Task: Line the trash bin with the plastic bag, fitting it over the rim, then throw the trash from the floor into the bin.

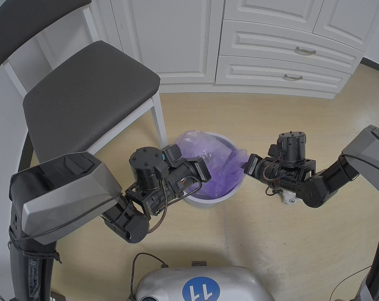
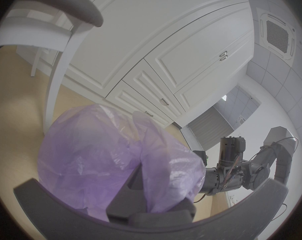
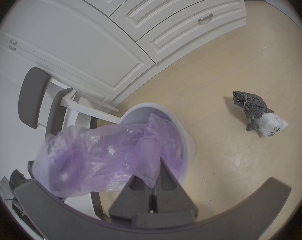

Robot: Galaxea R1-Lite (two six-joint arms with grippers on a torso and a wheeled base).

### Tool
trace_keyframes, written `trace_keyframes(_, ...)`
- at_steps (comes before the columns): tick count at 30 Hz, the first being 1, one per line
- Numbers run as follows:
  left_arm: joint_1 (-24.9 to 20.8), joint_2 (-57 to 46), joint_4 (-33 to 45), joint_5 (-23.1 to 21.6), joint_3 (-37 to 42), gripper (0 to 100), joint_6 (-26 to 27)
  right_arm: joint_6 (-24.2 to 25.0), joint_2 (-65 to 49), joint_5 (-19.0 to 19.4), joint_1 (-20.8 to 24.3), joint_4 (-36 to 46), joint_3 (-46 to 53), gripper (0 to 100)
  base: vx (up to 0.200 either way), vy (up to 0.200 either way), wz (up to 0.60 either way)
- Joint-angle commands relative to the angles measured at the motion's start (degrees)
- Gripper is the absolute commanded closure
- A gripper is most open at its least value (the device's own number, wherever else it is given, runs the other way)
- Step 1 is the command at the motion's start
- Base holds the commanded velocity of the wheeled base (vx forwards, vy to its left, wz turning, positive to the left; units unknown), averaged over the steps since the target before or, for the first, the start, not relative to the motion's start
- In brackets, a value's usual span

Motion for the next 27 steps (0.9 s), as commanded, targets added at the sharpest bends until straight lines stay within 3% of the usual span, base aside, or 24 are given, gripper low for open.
trace_keyframes(1,0.2,1.6,0.0,0.0,0.4,100,-0.7,0.0,0.3,0.1,-0.2,0.0,-0.6,100,0.000,0.000,0.00)
trace_keyframes(19,1.9,6.7,-0.1,0.0,-1.0,100,-0.5,3.5,0.4,-0.4,0.6,-4.0,-1.0,100,0.000,0.000,0.00)
trace_keyframes(27,6.7,4.7,-0.1,-0.1,-2.2,100,-0.7,4.0,-1.1,-0.4,-0.4,-6.1,0.0,100,0.000,0.000,0.00)
